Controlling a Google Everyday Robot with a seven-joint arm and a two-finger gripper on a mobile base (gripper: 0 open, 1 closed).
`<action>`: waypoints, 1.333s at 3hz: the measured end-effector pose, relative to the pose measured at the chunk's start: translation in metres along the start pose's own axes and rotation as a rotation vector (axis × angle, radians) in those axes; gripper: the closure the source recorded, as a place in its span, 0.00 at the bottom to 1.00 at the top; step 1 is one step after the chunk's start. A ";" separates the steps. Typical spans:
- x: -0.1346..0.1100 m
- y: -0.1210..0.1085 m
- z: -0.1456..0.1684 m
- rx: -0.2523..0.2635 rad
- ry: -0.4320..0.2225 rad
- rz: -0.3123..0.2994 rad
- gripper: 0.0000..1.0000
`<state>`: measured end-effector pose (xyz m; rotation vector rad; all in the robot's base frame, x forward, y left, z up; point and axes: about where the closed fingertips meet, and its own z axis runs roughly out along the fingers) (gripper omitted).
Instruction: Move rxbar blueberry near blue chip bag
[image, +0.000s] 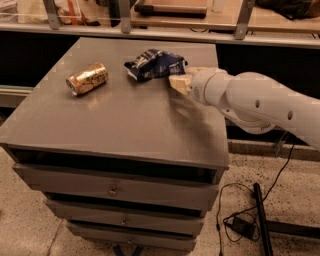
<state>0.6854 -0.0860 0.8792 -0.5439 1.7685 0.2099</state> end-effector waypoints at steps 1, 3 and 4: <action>-0.002 0.002 0.000 -0.001 -0.003 -0.002 0.82; -0.007 0.004 -0.001 -0.004 -0.008 -0.007 0.35; -0.009 0.006 -0.001 -0.005 -0.010 -0.010 0.13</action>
Offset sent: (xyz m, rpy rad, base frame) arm -0.0004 0.0015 0.0016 -0.0005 -0.0022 0.0019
